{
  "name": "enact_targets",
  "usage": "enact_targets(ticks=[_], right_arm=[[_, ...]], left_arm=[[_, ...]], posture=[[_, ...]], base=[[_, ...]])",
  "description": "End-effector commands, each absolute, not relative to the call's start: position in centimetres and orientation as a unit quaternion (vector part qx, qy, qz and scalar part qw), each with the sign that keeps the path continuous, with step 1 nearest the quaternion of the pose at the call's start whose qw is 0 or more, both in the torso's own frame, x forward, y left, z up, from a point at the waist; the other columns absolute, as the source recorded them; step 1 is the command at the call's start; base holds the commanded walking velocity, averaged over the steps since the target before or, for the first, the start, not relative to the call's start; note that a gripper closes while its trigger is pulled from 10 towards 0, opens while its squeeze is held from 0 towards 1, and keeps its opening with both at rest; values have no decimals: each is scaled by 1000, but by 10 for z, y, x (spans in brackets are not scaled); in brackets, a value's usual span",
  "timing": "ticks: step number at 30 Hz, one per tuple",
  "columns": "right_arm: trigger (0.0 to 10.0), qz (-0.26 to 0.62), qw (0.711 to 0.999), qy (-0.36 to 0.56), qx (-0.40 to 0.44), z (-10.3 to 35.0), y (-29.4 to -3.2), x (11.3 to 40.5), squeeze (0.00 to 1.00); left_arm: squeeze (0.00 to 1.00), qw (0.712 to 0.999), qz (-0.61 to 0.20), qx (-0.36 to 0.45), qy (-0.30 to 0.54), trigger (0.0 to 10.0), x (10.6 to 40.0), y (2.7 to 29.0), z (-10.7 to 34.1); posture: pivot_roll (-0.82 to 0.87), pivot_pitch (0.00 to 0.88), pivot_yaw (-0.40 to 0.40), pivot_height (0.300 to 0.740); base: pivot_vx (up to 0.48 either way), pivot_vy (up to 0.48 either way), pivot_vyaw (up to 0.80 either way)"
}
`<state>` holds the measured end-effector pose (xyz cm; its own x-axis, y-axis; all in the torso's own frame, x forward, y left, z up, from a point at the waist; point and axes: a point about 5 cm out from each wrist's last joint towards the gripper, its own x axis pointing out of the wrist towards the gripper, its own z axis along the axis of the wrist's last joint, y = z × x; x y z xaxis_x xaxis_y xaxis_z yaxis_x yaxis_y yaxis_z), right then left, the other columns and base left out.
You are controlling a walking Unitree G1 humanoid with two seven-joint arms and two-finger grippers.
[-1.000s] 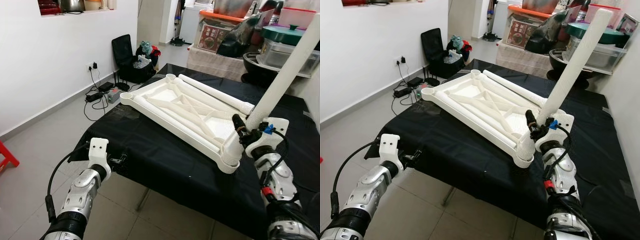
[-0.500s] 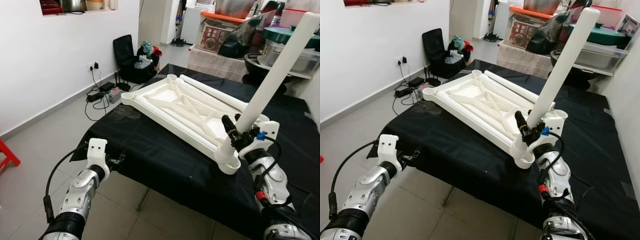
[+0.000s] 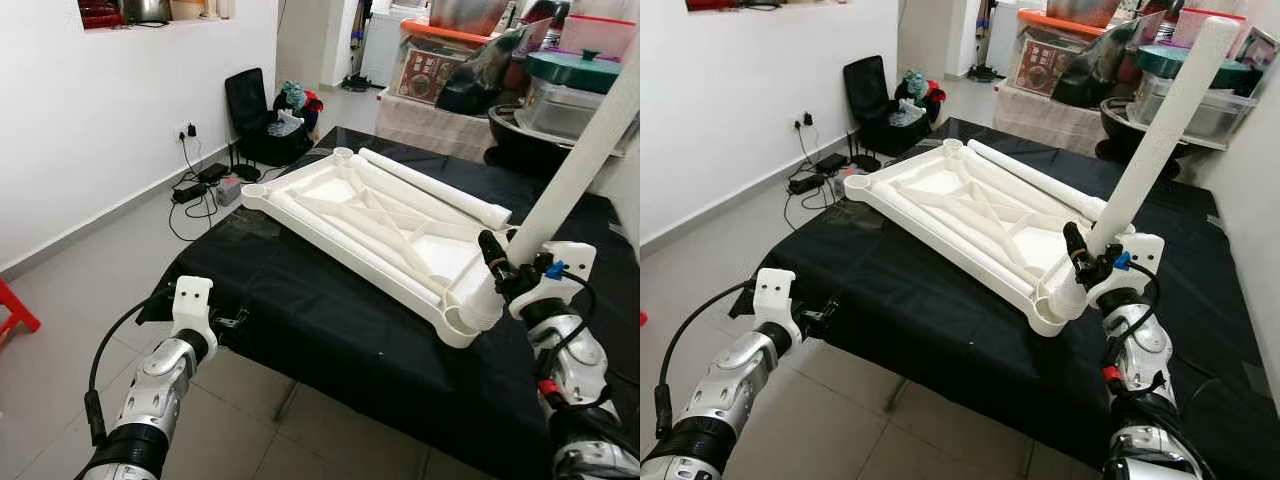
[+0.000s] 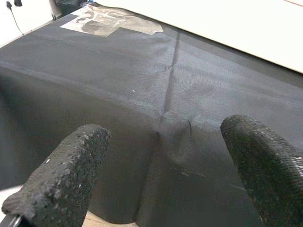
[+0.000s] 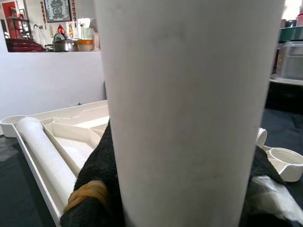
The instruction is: Building children table
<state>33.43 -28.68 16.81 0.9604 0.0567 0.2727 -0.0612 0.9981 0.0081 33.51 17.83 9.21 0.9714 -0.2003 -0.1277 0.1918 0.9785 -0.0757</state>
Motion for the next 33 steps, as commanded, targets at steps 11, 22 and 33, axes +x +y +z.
enact_targets(ticks=[11,22,33], right_arm=[[0,54,989,-140,14,157,-273,332,0],[0,64,989,-128,17,147,-265,330,0],[0,132,980,-127,78,149,-252,332,0]], left_arm=[[0,991,-106,-29,74,10000,335,176,89],[0,991,-104,-29,75,10000,334,177,88],[0,991,-102,-32,78,10000,333,176,86]], posture=[[52,0,-91,740],[52,0,-97,740],[55,0,-104,740]], base=[[0,0,0],[0,0,0],[0,0,0]])
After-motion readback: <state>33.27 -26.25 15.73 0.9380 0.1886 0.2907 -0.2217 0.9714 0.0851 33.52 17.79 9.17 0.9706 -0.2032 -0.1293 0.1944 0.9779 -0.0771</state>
